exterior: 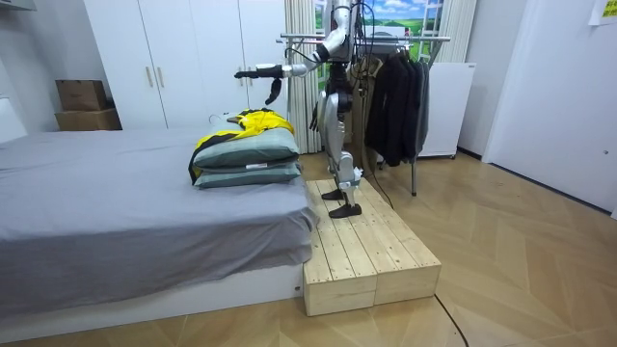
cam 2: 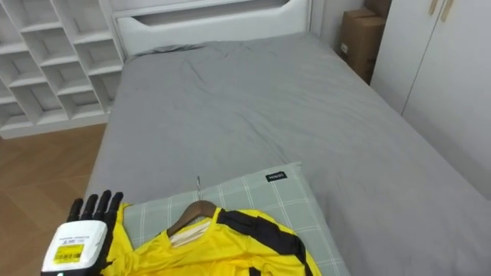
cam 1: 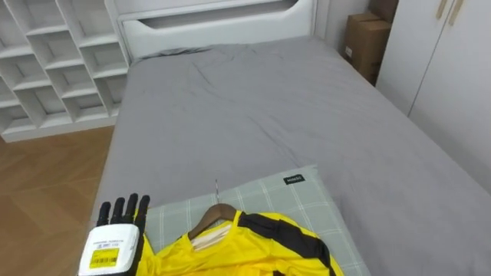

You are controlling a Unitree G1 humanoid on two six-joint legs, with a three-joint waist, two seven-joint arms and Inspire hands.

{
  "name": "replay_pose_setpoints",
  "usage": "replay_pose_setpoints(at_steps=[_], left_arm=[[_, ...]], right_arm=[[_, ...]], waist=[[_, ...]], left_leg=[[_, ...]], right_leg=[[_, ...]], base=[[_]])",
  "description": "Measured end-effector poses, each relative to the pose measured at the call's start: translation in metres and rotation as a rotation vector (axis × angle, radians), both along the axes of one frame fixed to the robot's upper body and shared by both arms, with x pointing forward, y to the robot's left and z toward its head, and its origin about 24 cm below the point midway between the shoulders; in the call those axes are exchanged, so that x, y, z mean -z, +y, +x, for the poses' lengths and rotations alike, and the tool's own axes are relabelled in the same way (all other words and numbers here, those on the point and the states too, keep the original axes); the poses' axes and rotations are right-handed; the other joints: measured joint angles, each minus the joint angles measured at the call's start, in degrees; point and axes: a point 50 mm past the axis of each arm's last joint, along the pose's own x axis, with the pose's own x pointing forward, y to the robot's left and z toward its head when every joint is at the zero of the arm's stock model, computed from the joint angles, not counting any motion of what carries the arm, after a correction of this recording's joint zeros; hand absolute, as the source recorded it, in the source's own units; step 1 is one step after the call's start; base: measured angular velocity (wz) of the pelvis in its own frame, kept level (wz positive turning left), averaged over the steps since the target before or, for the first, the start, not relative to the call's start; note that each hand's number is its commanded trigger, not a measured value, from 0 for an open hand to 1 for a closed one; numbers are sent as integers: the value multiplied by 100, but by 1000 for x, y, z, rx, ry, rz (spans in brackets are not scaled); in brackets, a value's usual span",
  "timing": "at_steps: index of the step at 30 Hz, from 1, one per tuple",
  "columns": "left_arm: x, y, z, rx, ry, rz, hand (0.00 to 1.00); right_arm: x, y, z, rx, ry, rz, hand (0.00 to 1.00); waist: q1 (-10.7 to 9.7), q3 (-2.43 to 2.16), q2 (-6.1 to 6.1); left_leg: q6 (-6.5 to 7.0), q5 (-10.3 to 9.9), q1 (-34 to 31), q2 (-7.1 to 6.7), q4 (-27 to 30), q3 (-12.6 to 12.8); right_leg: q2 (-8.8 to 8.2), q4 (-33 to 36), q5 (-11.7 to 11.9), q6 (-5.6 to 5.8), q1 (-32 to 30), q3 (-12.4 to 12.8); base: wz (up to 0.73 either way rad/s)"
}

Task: Hang clothes

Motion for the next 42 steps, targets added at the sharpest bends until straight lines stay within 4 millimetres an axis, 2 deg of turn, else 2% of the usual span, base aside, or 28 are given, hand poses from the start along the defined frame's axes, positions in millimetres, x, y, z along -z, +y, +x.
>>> replay_pose_setpoints(at_steps=[4, 6, 8, 14, 22, 28, 30, 35, 37, 42], left_arm=[[-14, -5, 20, 23, -51, -1, 0], [-25, -9, 34, 40, -96, -7, 0], [-31, -11, 40, 49, -119, -9, 0], [-35, -14, 44, 68, -137, -16, 0], [-44, -16, 54, 74, -169, -67, 0], [-55, -12, 72, 42, -203, -202, 0], [-56, -9, 75, 13, -206, -258, 0], [-62, -4, 87, -46, -213, -381, 0], [-67, -2, 93, -61, -222, -422, 0], [-73, 5, 100, -99, -211, -515, 0]], right_arm=[[-1, -1, 2, 2, -7, -3, 0], [-2, -3, 6, 1, -13, -16, 0], [-2, -4, 5, 3, -12, -20, 0], [-2, -6, 5, 3, -10, -24, 0], [-2, -5, 6, -15, -11, -28, 0], [-3, -7, 8, -26, -27, -70, 0], [-4, -8, 9, -24, -30, -78, 0], [-5, -5, 20, -67, -49, -79, 0], [-6, -5, 26, -78, -61, -82, 0], [-7, -3, 36, -101, -76, -86, 0]], waist=[[-24, 1, 22], [-39, 24, 58], [-54, 16, 72], [-76, 5, 87], [-83, 57, -20], [-59, 56, -32], [-58, 55, -30], [-70, 88, -77], [-51, 106, -100], [-53, 139, -135]], left_leg=[[0, 0, -72, 3, 32, -7], [1, 0, -140, 1, 57, -5], [1, 0, -183, 3, 73, -1], [2, 1, -272, 8, 87, 5], [3, 1, -378, 9, 126, 7], [3, 1, -642, 27, 225, 90], [3, 1, -769, 79, 280, 152], [8, -5, -1080, 108, 511, 192], [11, -8, -1231, 136, 631, 300], [41, -26, -1569, 159, 862, 397]], right_leg=[[-3, 18, 8, 1, -52, -7], [-7, 58, 10, 1, -124, 1], [-5, 71, 10, 0, -175, 11], [-1, 76, 11, -1, -301, 43], [-9, 109, 12, -2, -401, 40], [-9, 293, 12, -3, -737, 107], [-8, 391, 12, -3, -904, 125], [-12, 607, 12, -4, -1216, 166], [-12, 730, 10, -6, -1383, 208], [-25, 1024, -25, -59, -1778, 294]], base=[[1], [0], [-2], [-2], [0], [-7], [-13], [-2], [-7], [-8]])
